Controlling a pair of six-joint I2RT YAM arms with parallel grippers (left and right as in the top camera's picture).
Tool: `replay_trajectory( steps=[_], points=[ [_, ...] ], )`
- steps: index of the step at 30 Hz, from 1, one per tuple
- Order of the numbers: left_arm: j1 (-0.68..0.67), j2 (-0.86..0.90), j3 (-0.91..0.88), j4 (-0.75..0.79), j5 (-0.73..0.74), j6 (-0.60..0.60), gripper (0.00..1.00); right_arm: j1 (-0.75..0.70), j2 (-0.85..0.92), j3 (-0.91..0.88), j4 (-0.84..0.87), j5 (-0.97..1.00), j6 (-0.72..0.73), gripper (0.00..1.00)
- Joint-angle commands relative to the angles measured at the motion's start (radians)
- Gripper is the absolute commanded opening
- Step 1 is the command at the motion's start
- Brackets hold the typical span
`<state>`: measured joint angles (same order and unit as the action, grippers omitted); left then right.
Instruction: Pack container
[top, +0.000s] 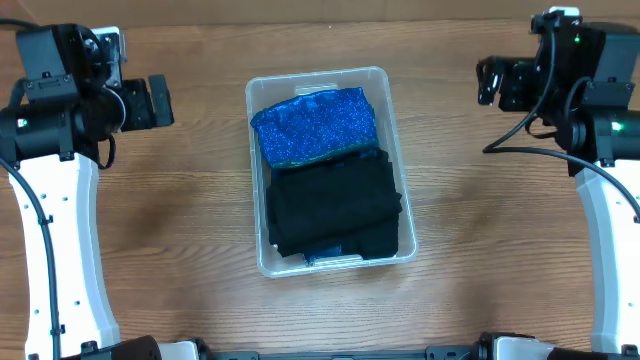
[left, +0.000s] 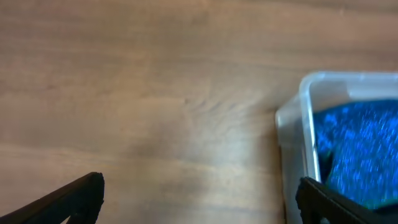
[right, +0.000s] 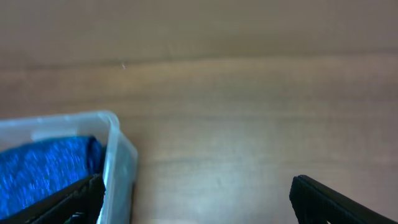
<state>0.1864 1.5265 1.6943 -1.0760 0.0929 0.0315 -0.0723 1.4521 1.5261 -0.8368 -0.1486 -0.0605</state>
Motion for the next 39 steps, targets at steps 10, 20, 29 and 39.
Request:
replay_trajectory(
  steps=[10,20,29,39],
  points=[
    [0.011,-0.38,-0.183,0.022,0.047,0.079,1.0,-0.002,-0.293,-0.117,-0.114,0.095,0.079,1.0],
    [0.011,-0.905,-0.533,0.086,0.129,0.078,1.0,-0.002,-0.867,-0.446,-0.111,0.084,0.08,1.0],
    [0.011,-0.988,-0.547,-0.114,0.129,0.078,1.0,-0.002,-0.951,-0.46,-0.322,0.077,0.08,1.0],
    [0.011,-0.988,-0.547,-0.289,0.129,0.078,1.0,-0.002,-0.951,-0.46,-0.457,0.077,0.08,1.0]
  ],
)
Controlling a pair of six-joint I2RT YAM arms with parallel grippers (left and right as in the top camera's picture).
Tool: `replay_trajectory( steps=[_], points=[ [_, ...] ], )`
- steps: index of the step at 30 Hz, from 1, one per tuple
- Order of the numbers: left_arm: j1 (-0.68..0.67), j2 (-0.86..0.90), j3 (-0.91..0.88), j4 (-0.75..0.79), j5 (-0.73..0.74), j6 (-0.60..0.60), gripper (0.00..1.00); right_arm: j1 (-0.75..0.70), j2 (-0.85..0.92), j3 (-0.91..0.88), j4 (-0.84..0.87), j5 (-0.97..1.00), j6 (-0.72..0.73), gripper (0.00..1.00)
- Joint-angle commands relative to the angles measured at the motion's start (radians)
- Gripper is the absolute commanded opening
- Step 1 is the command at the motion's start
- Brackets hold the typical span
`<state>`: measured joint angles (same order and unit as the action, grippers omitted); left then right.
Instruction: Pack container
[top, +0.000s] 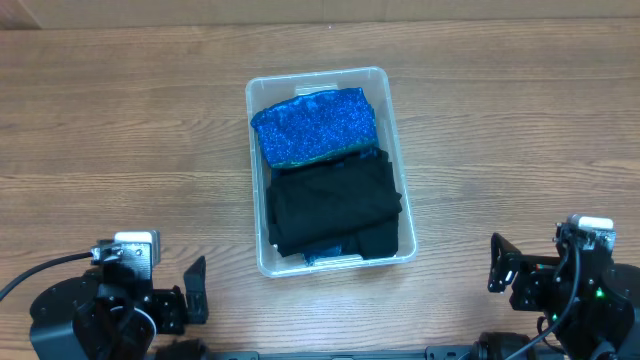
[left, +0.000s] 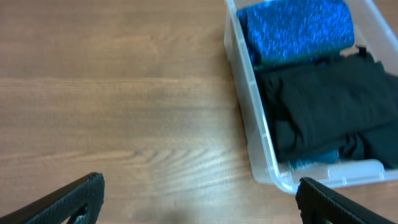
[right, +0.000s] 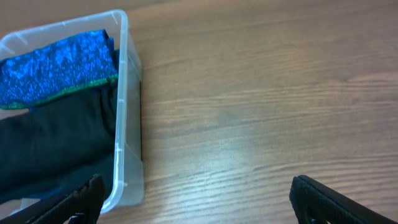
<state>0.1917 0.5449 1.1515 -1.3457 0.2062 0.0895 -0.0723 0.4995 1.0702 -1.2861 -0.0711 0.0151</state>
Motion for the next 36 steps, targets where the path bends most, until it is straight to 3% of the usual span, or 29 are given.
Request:
replay_trajectory(
  steps=[1,5,10,22,29,36],
  points=[
    [0.006,-0.006,-0.004,-0.019,0.016,0.02,1.0,-0.002,0.002,-0.004,-0.013,0.002,0.004,1.0],
    [0.006,-0.006,-0.004,-0.019,0.016,0.02,1.0,-0.002,0.002,-0.004,0.0,0.024,0.004,1.0],
    [0.006,-0.006,-0.004,-0.019,0.016,0.02,1.0,0.006,-0.048,-0.088,0.144,-0.016,-0.05,1.0],
    [0.006,-0.006,-0.004,-0.019,0.016,0.02,1.0,0.006,-0.499,-0.705,0.849,-0.205,-0.068,1.0],
    [0.006,-0.006,-0.004,-0.019,0.016,0.02,1.0,0.01,-0.492,-1.012,1.373,-0.206,-0.072,1.0],
    [0.006,-0.006,-0.004,-0.019,0.016,0.02,1.0,0.01,-0.492,-1.06,1.399,-0.132,-0.072,1.0]
  ],
)
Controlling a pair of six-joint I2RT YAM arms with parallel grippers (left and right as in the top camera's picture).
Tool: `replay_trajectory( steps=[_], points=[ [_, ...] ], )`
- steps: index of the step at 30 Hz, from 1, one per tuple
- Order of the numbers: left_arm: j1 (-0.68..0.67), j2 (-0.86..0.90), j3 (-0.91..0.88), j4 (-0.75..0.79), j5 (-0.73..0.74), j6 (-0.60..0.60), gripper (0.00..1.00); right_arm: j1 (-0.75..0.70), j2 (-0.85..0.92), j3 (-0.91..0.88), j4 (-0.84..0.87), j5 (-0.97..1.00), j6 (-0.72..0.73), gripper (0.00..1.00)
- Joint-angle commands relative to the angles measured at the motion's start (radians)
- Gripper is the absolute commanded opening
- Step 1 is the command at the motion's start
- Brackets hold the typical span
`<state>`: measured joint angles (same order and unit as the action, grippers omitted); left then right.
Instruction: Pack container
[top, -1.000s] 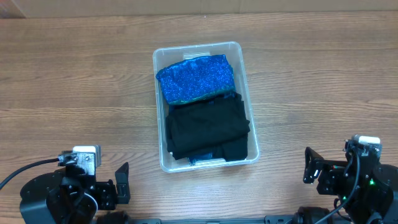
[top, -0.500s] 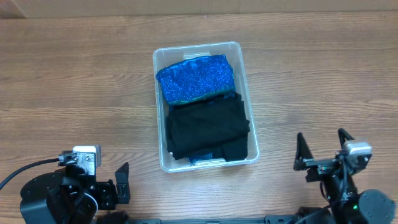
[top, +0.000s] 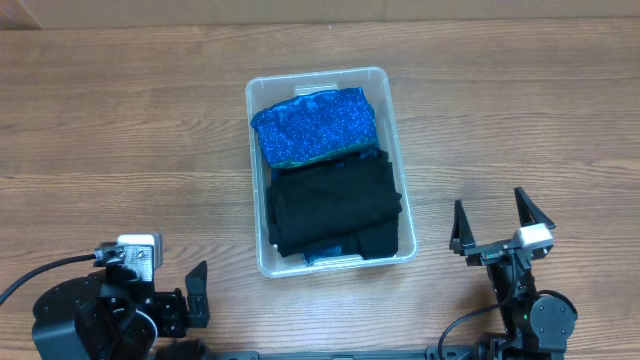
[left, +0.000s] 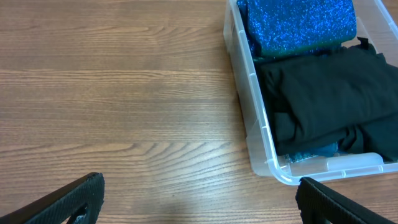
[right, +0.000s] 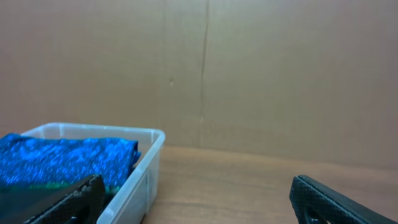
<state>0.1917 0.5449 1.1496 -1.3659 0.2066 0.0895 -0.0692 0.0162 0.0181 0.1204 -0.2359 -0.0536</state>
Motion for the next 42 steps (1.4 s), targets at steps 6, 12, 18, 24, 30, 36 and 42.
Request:
replay_trajectory(
  steps=[6,12,18,24,30,36,42],
  points=[
    [0.006,-0.006,-0.002,0.0,0.015,0.02,1.0,0.007,-0.008,-0.008,-0.188,0.033,-0.003,1.0],
    [0.006,-0.006,-0.002,0.001,0.015,0.02,1.0,0.007,-0.002,-0.008,-0.187,0.037,-0.003,1.0],
    [0.006,-0.006,-0.002,0.001,0.015,0.02,1.0,0.007,-0.002,-0.008,-0.187,0.037,-0.003,1.0],
    [0.006,-0.006,-0.002,0.001,0.015,0.02,1.0,0.007,-0.002,-0.008,-0.187,0.037,-0.003,1.0],
    [0.006,-0.006,-0.002,0.001,0.015,0.02,1.0,0.007,-0.002,-0.008,-0.187,0.036,-0.003,1.0],
    [0.004,-0.008,-0.016,-0.02,-0.039,0.047,1.0,0.007,-0.002,-0.008,-0.187,0.037,-0.003,1.0],
    [-0.052,-0.108,-0.231,0.259,-0.022,0.045,1.0,0.007,-0.002,-0.008,-0.187,0.037,-0.003,1.0]
  ],
)
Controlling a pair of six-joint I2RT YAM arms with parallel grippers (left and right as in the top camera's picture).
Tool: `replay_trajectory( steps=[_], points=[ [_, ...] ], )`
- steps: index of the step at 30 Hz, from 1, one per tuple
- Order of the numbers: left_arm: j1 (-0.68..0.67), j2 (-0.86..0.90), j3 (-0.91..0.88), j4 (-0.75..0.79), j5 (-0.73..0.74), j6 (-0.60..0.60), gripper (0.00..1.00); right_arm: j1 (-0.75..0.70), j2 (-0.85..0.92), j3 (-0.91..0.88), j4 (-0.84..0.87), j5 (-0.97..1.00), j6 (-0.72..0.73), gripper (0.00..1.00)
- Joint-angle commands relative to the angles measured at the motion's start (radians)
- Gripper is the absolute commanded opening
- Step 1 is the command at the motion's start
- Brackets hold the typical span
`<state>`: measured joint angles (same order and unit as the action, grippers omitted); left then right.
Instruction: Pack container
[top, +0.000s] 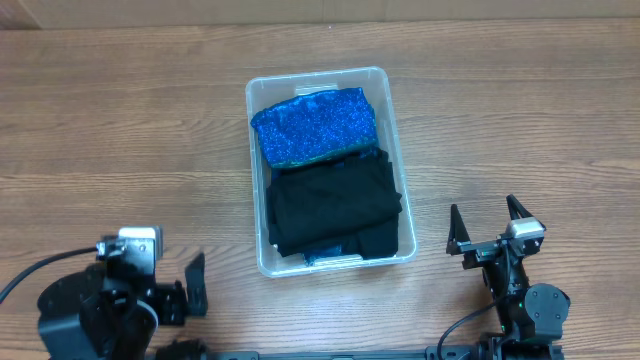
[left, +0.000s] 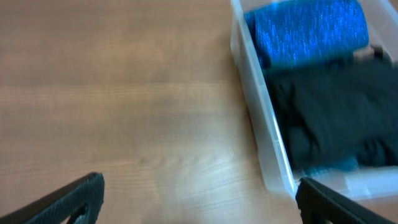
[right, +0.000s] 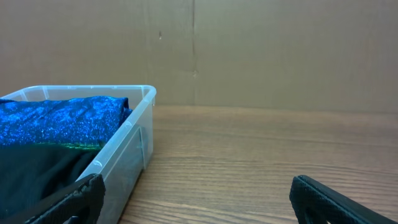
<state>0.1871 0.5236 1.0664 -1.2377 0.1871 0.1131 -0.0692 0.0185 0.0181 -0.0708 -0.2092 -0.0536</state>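
A clear plastic container (top: 398, 150) stands mid-table, long side running away from me. Inside it a sparkly blue folded cloth (top: 315, 125) fills the far end and a black folded cloth (top: 335, 210) the near end. My left gripper (left: 199, 199) is open and empty at the near left, over bare wood, with the container (left: 261, 124) to its right. My right gripper (top: 488, 225) is open and empty at the near right, held low and level; in its own view the right gripper (right: 196, 193) has the container wall (right: 118, 155) to its left.
The wooden table (top: 520, 120) runs on all sides of the container. A brown cardboard wall (right: 249, 50) stands behind the table's far edge. Both arm bases sit along the near edge.
The right gripper has shifted slightly left and towards the container, now looking level across the table. The left wrist view is blurred and slightly shifted. The cloths and container have not moved.
Both grippers were open beside the container's far end, one on each side. Then both were back at the near edge, looking down at the table. The right gripper then stood level. The container held the blue and black cloths throughout.
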Motion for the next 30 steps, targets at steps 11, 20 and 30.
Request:
replay_trajectory(
  steps=[11,20,30],
  points=[
    [-0.188,-0.43,-0.782,0.862,-0.015,-0.006,1.0,0.007,-0.004,-0.008,0.004,0.01,-0.003,1.0],
    [-0.188,-0.52,-1.062,1.285,-0.093,-0.076,1.0,0.007,-0.004,-0.008,0.004,0.01,-0.003,1.0],
    [-0.188,-0.52,-1.062,1.168,-0.098,-0.075,1.0,0.007,-0.004,-0.008,0.004,0.01,-0.003,1.0]
  ],
)
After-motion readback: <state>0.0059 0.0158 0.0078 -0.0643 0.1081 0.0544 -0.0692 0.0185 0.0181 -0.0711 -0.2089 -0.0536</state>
